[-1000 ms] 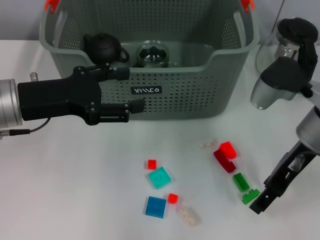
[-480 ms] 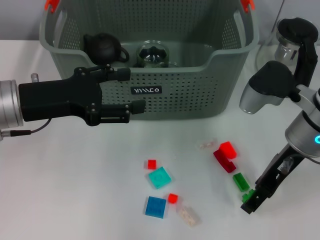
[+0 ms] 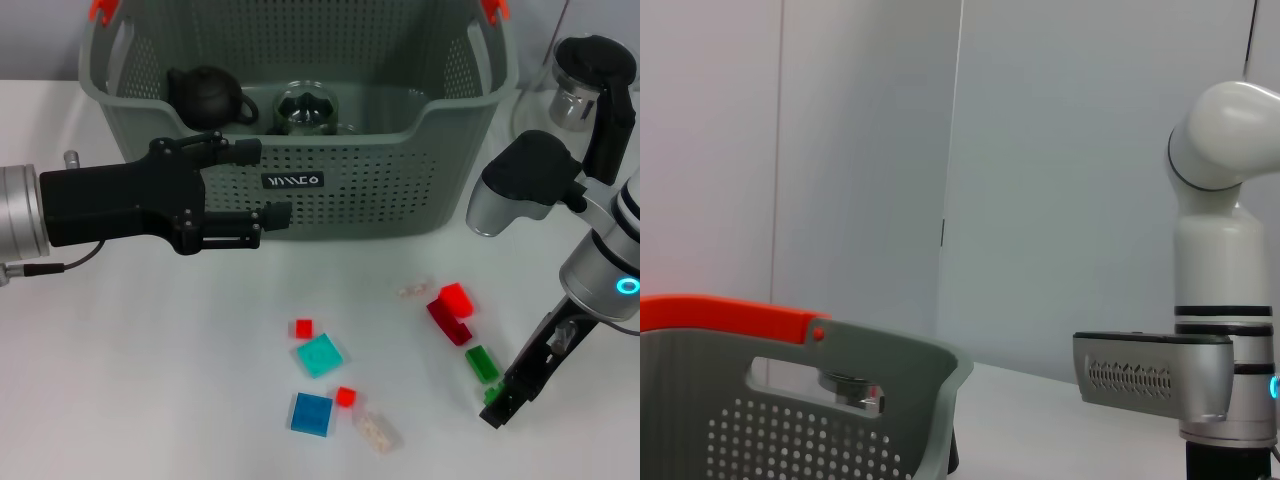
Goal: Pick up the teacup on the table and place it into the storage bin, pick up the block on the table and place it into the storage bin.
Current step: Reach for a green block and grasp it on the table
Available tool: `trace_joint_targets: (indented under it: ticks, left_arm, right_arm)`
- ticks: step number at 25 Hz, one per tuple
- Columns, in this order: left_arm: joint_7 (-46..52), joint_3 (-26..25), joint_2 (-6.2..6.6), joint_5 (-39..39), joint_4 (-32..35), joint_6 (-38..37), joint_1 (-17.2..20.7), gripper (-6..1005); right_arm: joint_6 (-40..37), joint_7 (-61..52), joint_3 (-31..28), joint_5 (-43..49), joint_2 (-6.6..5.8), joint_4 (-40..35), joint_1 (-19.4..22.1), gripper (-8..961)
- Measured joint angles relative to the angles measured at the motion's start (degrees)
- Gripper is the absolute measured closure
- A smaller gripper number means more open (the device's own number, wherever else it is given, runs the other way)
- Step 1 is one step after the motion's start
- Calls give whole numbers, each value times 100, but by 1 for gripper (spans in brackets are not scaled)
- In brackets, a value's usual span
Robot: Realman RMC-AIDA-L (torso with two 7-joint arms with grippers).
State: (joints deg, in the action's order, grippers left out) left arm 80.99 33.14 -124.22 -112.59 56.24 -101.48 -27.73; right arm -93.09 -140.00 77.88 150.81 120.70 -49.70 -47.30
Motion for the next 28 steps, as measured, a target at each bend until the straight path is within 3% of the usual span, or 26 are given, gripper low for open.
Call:
trace_joint_targets:
  ticks: [28]
  left_arm:
    - [-84,0,3,0,-87,86,27,138]
  right_arm:
    - [172,-434,603,-60,-1,-80,-8,290]
